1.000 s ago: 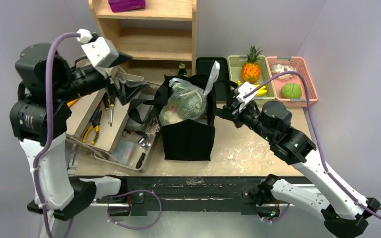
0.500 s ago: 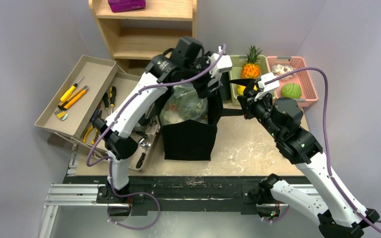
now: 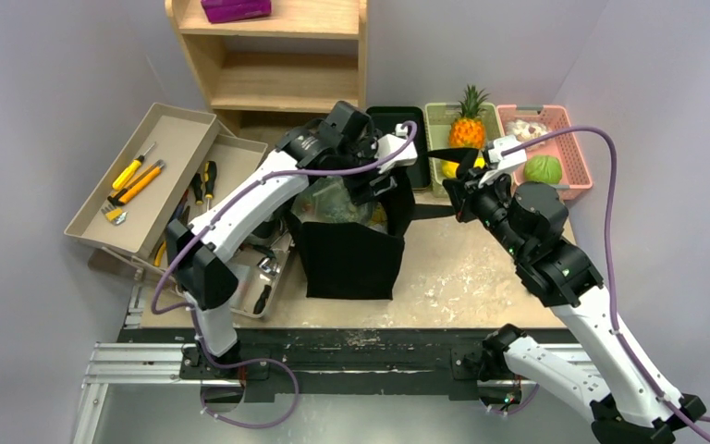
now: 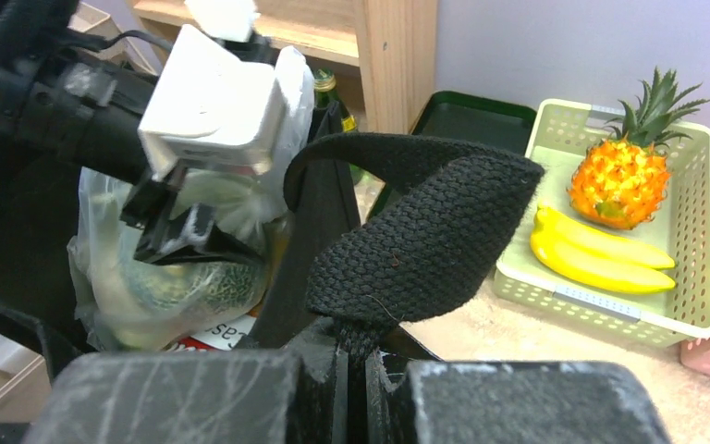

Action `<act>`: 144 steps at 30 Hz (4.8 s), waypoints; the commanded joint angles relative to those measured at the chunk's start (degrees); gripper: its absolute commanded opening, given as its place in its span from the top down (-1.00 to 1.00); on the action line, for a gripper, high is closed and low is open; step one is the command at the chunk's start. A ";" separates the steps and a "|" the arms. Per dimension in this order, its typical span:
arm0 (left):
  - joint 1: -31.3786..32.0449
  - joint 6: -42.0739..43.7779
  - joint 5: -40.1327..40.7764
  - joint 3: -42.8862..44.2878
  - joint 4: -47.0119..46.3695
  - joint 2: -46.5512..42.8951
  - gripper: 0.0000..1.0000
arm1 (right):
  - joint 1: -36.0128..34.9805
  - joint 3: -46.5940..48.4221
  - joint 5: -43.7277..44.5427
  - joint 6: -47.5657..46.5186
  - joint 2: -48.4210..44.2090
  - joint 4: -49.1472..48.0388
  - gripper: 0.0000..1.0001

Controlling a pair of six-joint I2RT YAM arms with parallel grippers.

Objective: Untie the knot of the grocery bags and take out the mixed food
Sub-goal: Pick up the takeout bag from the takeout bag.

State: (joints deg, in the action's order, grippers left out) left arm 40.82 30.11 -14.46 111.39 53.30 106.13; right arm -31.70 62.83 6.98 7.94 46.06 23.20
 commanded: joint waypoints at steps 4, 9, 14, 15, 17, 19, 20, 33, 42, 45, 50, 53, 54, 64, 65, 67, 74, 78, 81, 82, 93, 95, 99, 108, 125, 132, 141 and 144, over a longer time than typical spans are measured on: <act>-2.38 7.86 4.75 -14.10 3.20 -10.42 -0.52 | 0.81 -0.11 -0.14 0.07 -1.69 -1.79 1.00; -2.06 4.72 5.67 -12.18 2.44 -7.85 -0.72 | 0.79 -0.74 -1.89 -0.09 -1.47 -2.30 1.00; -2.23 0.53 9.77 -11.51 1.33 -6.19 -0.26 | 0.88 -0.78 -2.01 -0.47 -1.51 -2.22 1.00; -2.23 -0.07 10.55 -11.12 2.24 -5.60 -0.14 | 0.89 -0.85 -2.12 -0.47 -1.54 -2.12 1.00; -2.23 -0.61 12.21 -10.49 4.75 -4.36 0.28 | 0.97 -0.91 -2.44 -0.60 -1.44 -2.16 1.00; -2.23 -1.26 13.14 -9.42 7.86 -3.36 0.91 | 1.01 -0.87 -2.65 -0.71 -1.37 -2.13 1.00; -2.23 -1.76 12.90 -9.28 8.52 -3.64 1.00 | 0.95 -0.95 -2.74 -0.86 -1.26 -2.22 1.00; -3.26 -11.82 -6.60 -3.45 -10.58 -23.88 1.00 | 0.94 -0.43 -4.79 -0.43 0.33 -3.29 1.00; -9.17 -17.59 -8.46 5.11 -18.96 -23.26 1.00 | 0.96 -0.43 -8.06 0.70 0.91 -4.27 1.00; -9.26 -18.07 -10.14 8.24 -18.63 -23.54 1.00 | 1.03 -0.63 -12.85 1.61 1.41 -4.80 0.63; -9.35 -17.12 -12.61 10.20 -14.14 -23.87 1.00 | 1.03 0.16 -16.83 2.51 4.34 -5.14 0.19; -9.21 -16.53 -15.54 1.78 -11.89 -26.30 1.00 | 1.02 0.88 -17.37 2.45 5.79 -4.85 0.29; -9.03 -15.62 -16.67 -2.79 -12.31 -27.60 1.00 | 1.01 0.75 -17.75 2.38 5.87 -5.18 0.50; -3.56 -1.39 -12.70 -40.38 -19.60 -40.48 1.00 | 1.03 -0.40 -18.76 1.95 5.76 -4.56 1.00; -3.30 -0.99 -12.21 -40.83 -19.89 -40.02 1.00 | 0.97 -0.42 -19.09 1.98 5.91 -4.53 1.00; -3.12 -0.42 -11.66 -40.12 -19.28 -38.47 1.00 | 1.02 -0.27 -19.96 1.70 6.26 -4.57 1.00; -2.46 -3.39 -7.45 -29.12 -14.22 -32.30 -0.34 | 0.98 0.21 -21.23 0.58 6.82 -3.13 1.00; -2.49 -3.44 -5.90 -22.50 -11.71 -29.45 -0.57 | 0.98 -0.07 -20.78 1.78 7.55 -2.27 0.57; -2.50 -5.47 -6.44 -18.04 -11.73 -28.80 -0.59 | 1.00 0.04 -19.69 3.23 8.51 -2.26 0.53; -2.48 -6.09 -6.73 -16.88 -11.95 -28.55 -0.59 | 1.00 0.16 -19.63 3.68 8.87 -2.47 0.50; -2.25 -10.29 -4.31 -3.56 -3.61 -18.91 -0.60 | 1.01 1.25 -19.77 5.43 9.72 -4.28 0.40; -2.20 -10.62 -4.55 -3.44 -1.35 -17.95 -0.63 | 0.98 1.53 -19.86 5.99 9.94 -4.32 0.38; -2.30 -11.32 -2.77 -3.70 1.61 -16.01 -0.71 | 0.95 1.94 -20.05 7.55 10.53 -4.54 0.29; -0.79 -16.04 5.62 -4.92 5.21 -11.51 -0.80 | 1.05 2.72 -19.09 9.28 10.98 -4.46 0.20; -2.98 -22.91 -3.53 3.75 -0.37 -21.52 1.00 | 1.14 6.94 -10.42 4.90 11.47 -4.09 1.00; -9.56 -29.13 -10.93 13.24 -9.50 -24.65 1.00 | 1.60 12.48 -2.51 -1.64 9.14 -0.90 1.00; -12.01 -32.84 -3.87 25.58 -16.30 -23.72 1.00 | 7.24 19.94 6.48 -10.34 7.77 0.34 1.00; -12.42 -32.40 -2.25 24.62 -16.42 -24.46 1.00 | 8.42 21.54 9.45 -14.56 6.09 2.62 1.00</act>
State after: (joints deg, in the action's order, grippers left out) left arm 29.19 -1.06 -19.94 134.96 43.24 82.78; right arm -25.39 78.52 8.54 1.13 55.75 27.75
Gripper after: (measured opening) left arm 0.068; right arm 0.005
